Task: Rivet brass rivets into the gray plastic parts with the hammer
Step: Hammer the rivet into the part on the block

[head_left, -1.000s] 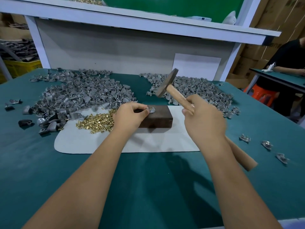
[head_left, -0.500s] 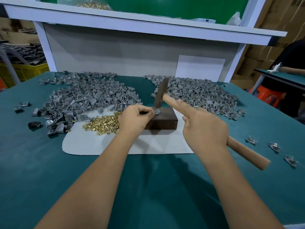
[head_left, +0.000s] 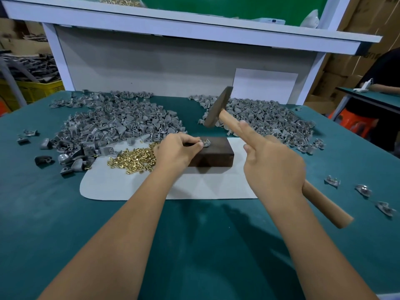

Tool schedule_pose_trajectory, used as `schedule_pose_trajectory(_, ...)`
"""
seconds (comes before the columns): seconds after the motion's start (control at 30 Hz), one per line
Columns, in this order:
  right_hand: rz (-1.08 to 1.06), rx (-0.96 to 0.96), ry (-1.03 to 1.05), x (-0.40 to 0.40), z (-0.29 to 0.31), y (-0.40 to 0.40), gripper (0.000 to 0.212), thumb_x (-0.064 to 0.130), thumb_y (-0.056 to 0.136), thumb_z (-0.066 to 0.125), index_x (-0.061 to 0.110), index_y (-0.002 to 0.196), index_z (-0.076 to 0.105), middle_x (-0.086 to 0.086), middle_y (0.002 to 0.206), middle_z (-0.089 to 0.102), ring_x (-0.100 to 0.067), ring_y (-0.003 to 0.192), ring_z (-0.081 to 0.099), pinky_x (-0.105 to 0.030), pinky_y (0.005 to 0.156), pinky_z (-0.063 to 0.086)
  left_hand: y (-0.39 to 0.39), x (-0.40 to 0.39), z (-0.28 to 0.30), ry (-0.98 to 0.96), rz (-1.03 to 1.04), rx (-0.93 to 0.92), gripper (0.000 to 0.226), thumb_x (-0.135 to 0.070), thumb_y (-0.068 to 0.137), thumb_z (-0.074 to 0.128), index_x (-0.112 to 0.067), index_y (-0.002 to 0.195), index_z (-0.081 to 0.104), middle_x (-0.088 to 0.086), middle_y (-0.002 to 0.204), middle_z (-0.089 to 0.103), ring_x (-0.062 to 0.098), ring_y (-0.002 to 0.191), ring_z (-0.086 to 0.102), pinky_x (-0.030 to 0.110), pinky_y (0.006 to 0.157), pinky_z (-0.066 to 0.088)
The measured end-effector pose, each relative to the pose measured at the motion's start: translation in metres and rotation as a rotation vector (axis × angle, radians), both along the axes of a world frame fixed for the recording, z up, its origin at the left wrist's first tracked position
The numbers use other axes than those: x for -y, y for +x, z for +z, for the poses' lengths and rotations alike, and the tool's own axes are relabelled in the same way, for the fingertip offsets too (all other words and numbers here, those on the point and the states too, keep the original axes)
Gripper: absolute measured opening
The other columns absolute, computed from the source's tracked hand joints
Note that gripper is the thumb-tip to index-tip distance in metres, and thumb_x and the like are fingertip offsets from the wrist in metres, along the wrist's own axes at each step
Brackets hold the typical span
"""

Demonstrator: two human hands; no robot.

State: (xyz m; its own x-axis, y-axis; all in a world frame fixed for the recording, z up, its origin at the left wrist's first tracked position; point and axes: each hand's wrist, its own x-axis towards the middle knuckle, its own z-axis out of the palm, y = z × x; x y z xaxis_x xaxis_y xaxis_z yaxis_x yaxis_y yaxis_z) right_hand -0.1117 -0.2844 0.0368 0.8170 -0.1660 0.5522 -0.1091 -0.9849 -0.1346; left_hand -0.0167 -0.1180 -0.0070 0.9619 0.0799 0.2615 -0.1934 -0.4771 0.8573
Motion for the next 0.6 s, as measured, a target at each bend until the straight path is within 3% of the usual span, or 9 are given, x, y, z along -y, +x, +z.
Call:
schedule_pose_trajectory(0.1, 0.014, -0.095, -0.076, -0.0024, -0.0032, 0.0036, 0.055, 0.026, 0.096, 0.045, 0.052, 0.141, 0.025, 0.002, 0.084, 0.046, -0.023, 0.065, 0.041, -0.03, 0.055, 0.029, 0.0001, -0.0002, -0.0008, 0.006, 0.015, -0.005, 0.005, -0.04, 0.084, 0.074, -0.039, 0.08, 0.075, -0.025, 0.089, 0.068, 0.01, 0.108, 0.062, 0.047, 0.106, 0.04)
schedule_pose_trajectory(0.23, -0.028, -0.011, 0.004, 0.0023, 0.0011, 0.0025, 0.053, 0.026, 0.096, 0.045, 0.051, 0.141, 0.029, 0.001, 0.083, 0.048, -0.024, 0.063, 0.041, -0.031, 0.055, 0.03, 0.0023, -0.0011, -0.002, -0.012, -0.009, 0.008, 0.006, -0.038, 0.085, 0.073, -0.034, 0.087, 0.078, -0.02, 0.104, 0.072, 0.007, 0.114, 0.06, 0.046, 0.109, 0.037)
schedule_pose_trajectory(0.3, -0.023, -0.04, -0.065, 0.0002, -0.004, 0.0008, 0.056, 0.025, 0.096, 0.045, 0.05, 0.141, 0.026, 0.001, 0.083, 0.046, -0.023, 0.063, 0.038, -0.031, 0.056, 0.028, 0.0038, -0.0017, -0.0023, -0.009, -0.021, 0.011, 0.009, -0.037, 0.086, 0.073, -0.031, 0.091, 0.079, -0.017, 0.105, 0.073, 0.007, 0.112, 0.061, 0.045, 0.107, 0.039)
schedule_pose_trajectory(0.37, -0.022, -0.094, -0.084, 0.0017, -0.0064, -0.0012, 0.055, 0.025, 0.096, 0.045, 0.051, 0.141, 0.026, 0.002, 0.081, 0.042, -0.022, 0.063, 0.038, -0.03, 0.052, 0.025, 0.0035, -0.0018, -0.0019, -0.006, -0.026, 0.013, 0.01, -0.037, 0.086, 0.072, -0.03, 0.092, 0.079, -0.016, 0.104, 0.074, 0.009, 0.111, 0.062, 0.046, 0.105, 0.041)
schedule_pose_trajectory(0.5, -0.057, 0.009, -0.048, 0.0027, -0.0006, -0.0007, 0.056, 0.024, 0.095, 0.048, 0.05, 0.141, 0.028, 0.002, 0.076, 0.041, -0.022, 0.055, 0.036, -0.026, 0.044, 0.016, 0.0041, -0.0021, -0.002, -0.014, -0.032, 0.009, 0.009, -0.038, 0.085, 0.073, -0.032, 0.09, 0.078, -0.016, 0.104, 0.073, 0.011, 0.114, 0.061, 0.047, 0.108, 0.037)
schedule_pose_trajectory(0.6, -0.012, -0.068, -0.146, -0.0033, -0.0024, 0.0023, 0.058, 0.023, 0.094, 0.048, 0.05, 0.141, 0.027, 0.003, 0.077, 0.034, -0.022, 0.059, 0.036, -0.027, 0.046, 0.019, 0.0029, -0.0019, -0.0027, -0.028, -0.03, 0.0, 0.005, -0.036, 0.085, 0.074, -0.033, 0.086, 0.078, -0.016, 0.099, 0.074, 0.012, 0.11, 0.063, 0.044, 0.106, 0.041)
